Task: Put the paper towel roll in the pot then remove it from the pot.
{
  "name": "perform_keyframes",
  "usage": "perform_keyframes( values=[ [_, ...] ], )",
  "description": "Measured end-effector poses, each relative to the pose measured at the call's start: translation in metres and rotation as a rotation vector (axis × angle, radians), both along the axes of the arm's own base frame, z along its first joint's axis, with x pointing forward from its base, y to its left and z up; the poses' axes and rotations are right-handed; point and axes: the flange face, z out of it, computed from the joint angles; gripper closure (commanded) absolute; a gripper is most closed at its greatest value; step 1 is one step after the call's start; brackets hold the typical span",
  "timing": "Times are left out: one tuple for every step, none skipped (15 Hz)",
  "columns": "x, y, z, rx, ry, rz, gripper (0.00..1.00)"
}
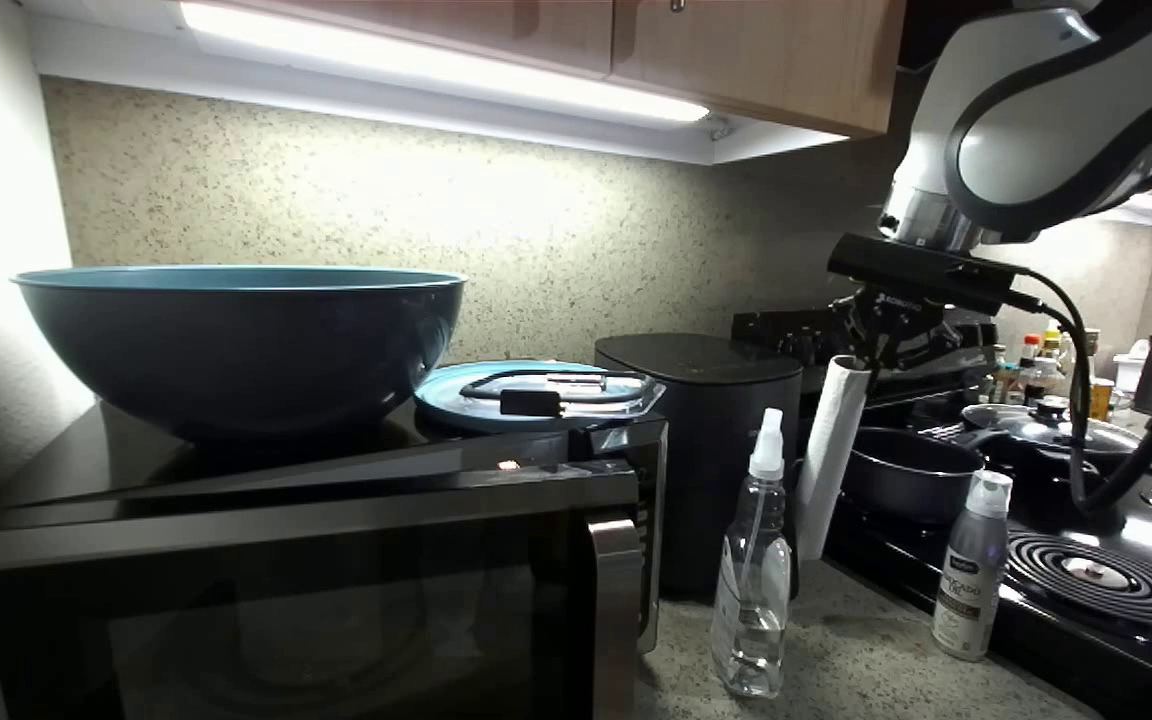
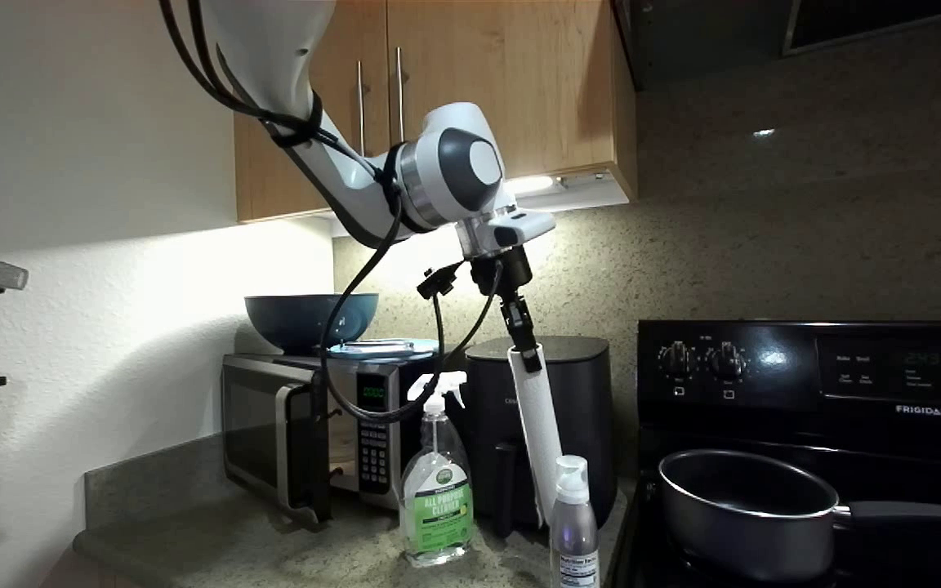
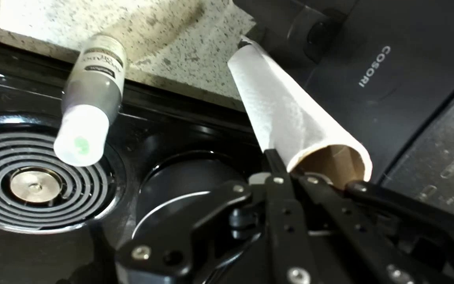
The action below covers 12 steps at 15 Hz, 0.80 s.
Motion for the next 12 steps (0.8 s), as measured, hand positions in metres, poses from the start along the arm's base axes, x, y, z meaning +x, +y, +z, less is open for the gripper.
perform_keyframes(
  values=[
    [-0.001, 0.002, 0.007, -0.020, -0.025, 0.001, 1.00],
    [-0.003, 0.004, 0.016, -0.040, -0.052, 0.002, 1.00],
    [-0.005, 0.006, 0.025, -0.059, -0.079, 0.000, 1.00],
    [-0.008, 0.009, 0.034, -0.079, -0.111, -0.006, 1.00],
    [-0.011, 0.011, 0.042, -0.101, -0.144, -0.014, 1.00],
    [-0.014, 0.012, 0.050, -0.123, -0.181, -0.029, 1.00],
    [-0.018, 0.014, 0.058, -0.144, -0.219, -0.047, 1.00],
    [-0.022, 0.015, 0.065, -0.166, -0.257, -0.071, 1.00],
    [-0.025, 0.016, 0.070, -0.189, -0.293, -0.096, 1.00],
    [-0.028, 0.015, 0.075, -0.212, -0.325, -0.129, 1.00],
    [-0.032, 0.014, 0.079, -0.234, -0.354, -0.163, 1.00],
    [-0.035, 0.014, 0.082, -0.251, -0.381, -0.194, 1.00]
  ],
)
